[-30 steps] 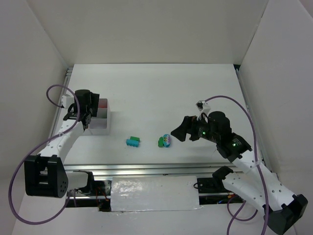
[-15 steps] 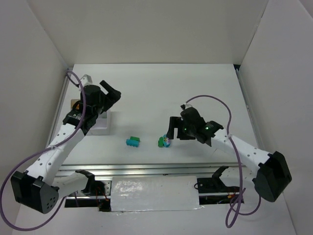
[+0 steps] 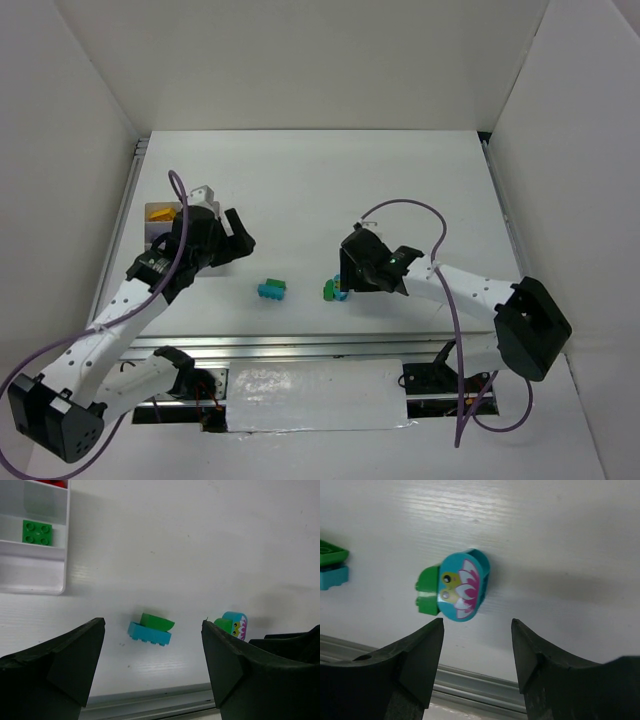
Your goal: Sort the legos into containers by color
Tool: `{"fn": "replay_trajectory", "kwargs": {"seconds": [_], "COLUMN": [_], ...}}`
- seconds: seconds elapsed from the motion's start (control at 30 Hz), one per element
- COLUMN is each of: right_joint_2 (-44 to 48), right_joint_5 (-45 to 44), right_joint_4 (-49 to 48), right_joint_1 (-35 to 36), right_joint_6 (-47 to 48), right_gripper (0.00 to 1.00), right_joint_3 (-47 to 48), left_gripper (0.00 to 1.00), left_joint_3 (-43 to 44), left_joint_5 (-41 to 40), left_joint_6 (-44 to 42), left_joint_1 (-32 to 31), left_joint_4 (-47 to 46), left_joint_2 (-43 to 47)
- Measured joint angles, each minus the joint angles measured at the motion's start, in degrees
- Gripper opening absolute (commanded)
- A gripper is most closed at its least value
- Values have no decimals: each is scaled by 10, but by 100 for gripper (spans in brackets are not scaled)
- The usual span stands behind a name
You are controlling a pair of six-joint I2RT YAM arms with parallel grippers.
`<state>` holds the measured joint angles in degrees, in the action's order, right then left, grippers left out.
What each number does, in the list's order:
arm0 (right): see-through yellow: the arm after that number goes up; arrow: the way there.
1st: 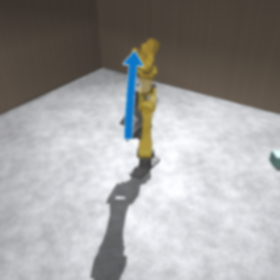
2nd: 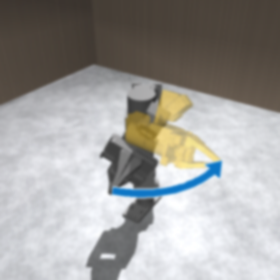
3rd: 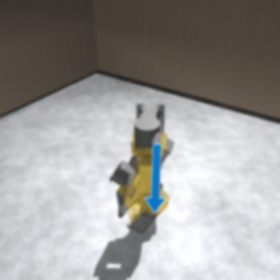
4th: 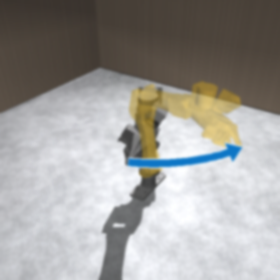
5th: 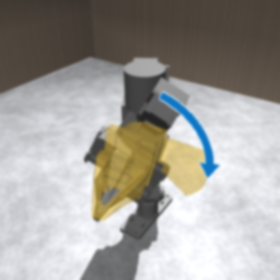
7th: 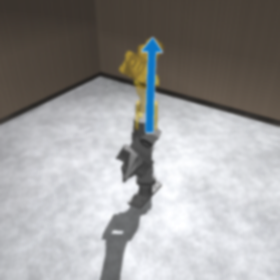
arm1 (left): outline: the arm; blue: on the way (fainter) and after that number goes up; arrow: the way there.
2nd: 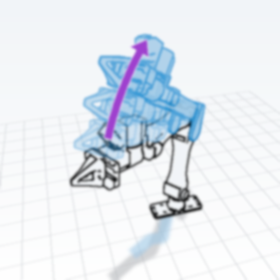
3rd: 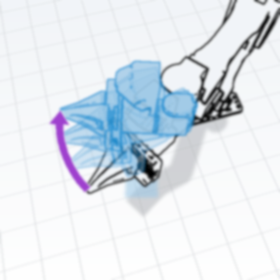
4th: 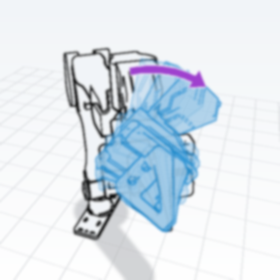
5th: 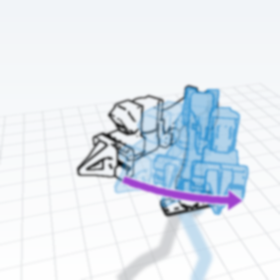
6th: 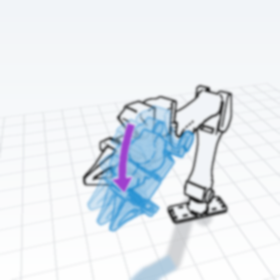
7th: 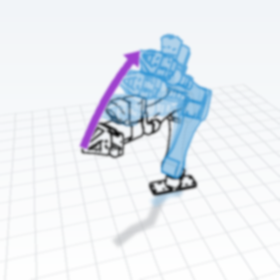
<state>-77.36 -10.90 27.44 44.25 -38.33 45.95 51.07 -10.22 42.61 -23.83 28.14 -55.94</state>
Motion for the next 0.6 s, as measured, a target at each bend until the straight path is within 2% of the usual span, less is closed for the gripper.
{"fn": "replay_trajectory", "kwargs": {"seconds": [0.27, 0.6], "right_joint_2": [-28, -101], "right_joint_5": [2, 13], "right_joint_4": [-7, -9], "right_joint_1": [45, 67], "right_joint_6": [-12, -19], "right_gripper": [63, 60], "right_joint_3": [63, 81], "left_gripper": [92, 92], "left_joint_3": [-12, -17], "left_joint_5": [4, 16], "left_joint_6": [-21, -24], "left_joint_1": [0, 0], "left_joint_4": [41, 49], "left_joint_2": [61, 64]}}
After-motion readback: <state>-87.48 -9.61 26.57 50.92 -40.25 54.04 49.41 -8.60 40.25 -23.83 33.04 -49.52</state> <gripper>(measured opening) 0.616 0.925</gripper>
